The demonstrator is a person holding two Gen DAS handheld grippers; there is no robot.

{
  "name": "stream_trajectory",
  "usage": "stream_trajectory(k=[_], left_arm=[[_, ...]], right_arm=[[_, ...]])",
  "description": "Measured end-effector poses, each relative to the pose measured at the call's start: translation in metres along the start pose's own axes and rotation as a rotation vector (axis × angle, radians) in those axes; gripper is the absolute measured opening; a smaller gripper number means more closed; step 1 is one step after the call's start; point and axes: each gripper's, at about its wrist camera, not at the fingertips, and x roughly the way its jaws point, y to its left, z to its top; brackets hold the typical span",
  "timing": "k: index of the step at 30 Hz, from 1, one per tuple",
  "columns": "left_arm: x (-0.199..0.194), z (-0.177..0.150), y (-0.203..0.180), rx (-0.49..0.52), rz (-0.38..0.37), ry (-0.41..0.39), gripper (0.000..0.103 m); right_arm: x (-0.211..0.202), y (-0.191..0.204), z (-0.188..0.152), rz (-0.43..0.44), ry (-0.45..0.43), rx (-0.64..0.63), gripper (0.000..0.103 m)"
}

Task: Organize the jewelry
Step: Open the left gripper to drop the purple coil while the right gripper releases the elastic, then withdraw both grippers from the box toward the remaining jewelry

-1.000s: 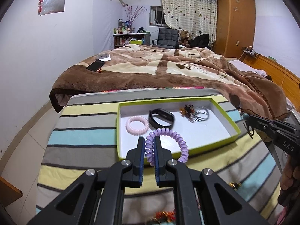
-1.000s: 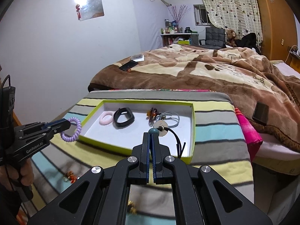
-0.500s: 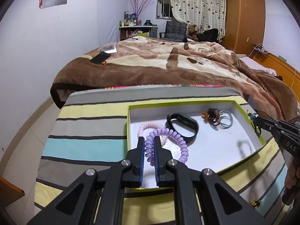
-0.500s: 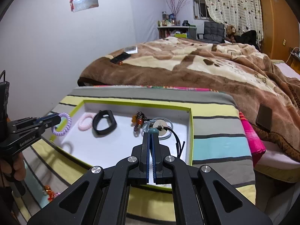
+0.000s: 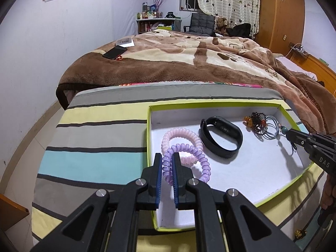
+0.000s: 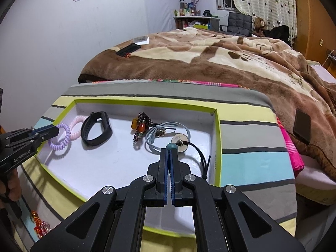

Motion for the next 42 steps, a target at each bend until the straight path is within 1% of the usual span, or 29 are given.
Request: stream_trajectory(k=[9, 10, 11, 13, 14, 15, 19, 24, 29, 34, 39, 42], left_arm=[[0.002, 0.002, -0.004, 0.014, 0.006, -0.001, 0.011], [0.002, 0.001, -0.004, 0.013, 0.004, -0.001, 0.011], [0.002, 0.001, -0.004, 0.011, 0.003, 0.0, 0.011], [0.001, 0.001, -0.004, 0.008, 0.0, -0.004, 0.015], [0.0, 0.001, -0.004, 0.005, -0.002, -0.01, 0.019], [-0.002, 0.0, -0.003, 0.001, -0.002, -0.019, 0.021], [-0.014, -0.001, -0.003, -0.001, 0.0, -0.047, 0.021], [-0.036, -0.006, -0.006, 0.003, -0.011, -0.085, 0.021], [-0.065, -0.018, -0.01, -0.007, -0.033, -0.125, 0.021], [-0.094, -0.034, -0.013, -0.031, -0.037, -0.157, 0.021], [-0.118, -0.061, -0.016, -0.058, -0.033, -0.175, 0.021], [-0.128, -0.077, -0.02, -0.057, -0.03, -0.175, 0.021]], right_arm=[[0.01, -0.009, -0.002, 0.027, 0.036, 0.037, 0.002], [0.01, -0.009, -0.002, 0.029, 0.039, 0.037, 0.004], [0.01, -0.008, -0.002, 0.028, 0.04, 0.036, 0.008], [0.008, -0.009, -0.002, 0.027, 0.035, 0.039, 0.013], [0.006, -0.01, -0.003, 0.031, 0.03, 0.043, 0.013], [0.005, -0.01, -0.003, 0.033, 0.027, 0.046, 0.013], [-0.005, -0.009, -0.004, 0.034, 0.008, 0.046, 0.013], [-0.03, -0.004, -0.008, 0.043, -0.037, 0.049, 0.014], [-0.062, 0.007, -0.02, 0.054, -0.085, 0.027, 0.014], [-0.093, 0.016, -0.041, 0.07, -0.12, 0.02, 0.014], [-0.12, 0.025, -0.065, 0.101, -0.144, 0.025, 0.014], [-0.136, 0.032, -0.082, 0.112, -0.152, 0.024, 0.014]])
